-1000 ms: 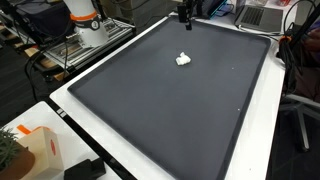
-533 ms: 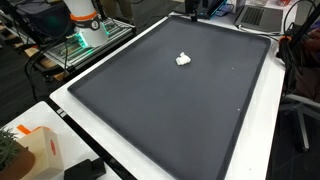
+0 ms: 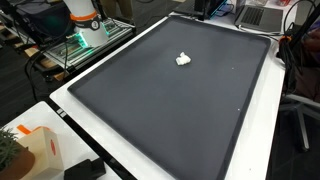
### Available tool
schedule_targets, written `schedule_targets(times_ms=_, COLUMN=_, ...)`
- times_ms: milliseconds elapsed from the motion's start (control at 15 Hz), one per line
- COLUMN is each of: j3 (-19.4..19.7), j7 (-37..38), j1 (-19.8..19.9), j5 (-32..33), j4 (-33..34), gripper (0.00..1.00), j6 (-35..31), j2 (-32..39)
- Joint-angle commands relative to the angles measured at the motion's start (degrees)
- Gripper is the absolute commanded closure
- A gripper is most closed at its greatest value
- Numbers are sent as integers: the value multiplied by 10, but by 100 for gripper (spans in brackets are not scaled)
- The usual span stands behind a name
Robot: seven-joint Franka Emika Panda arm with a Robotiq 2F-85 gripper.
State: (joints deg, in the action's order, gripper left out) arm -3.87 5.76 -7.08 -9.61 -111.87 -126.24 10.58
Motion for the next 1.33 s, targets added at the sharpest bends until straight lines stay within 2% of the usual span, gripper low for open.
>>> schedule_targets(times_ms=0, j3=-4, j7=10, j1=6, j5=8, j4=21, gripper=0, j6=7, j2=13)
schedule_targets(times_ms=267, j3=3, j7=30, j1=7, j5=22, j4=68, gripper=0, j6=21, j2=50)
schedule_targets(times_ms=733, j3=1, j7=-30, j1=28, j5=10, j4=130, gripper=0, j6=82, j2=103)
schedule_targets(times_ms=1067, j3=2, j7=-37, j1=29, j5=21, j4=166, gripper=0, j6=150, j2=128)
schedule_targets(times_ms=1267, j3=3, j7=-39, j1=28, j5=19, j4=178, gripper=0, j6=158, j2=135)
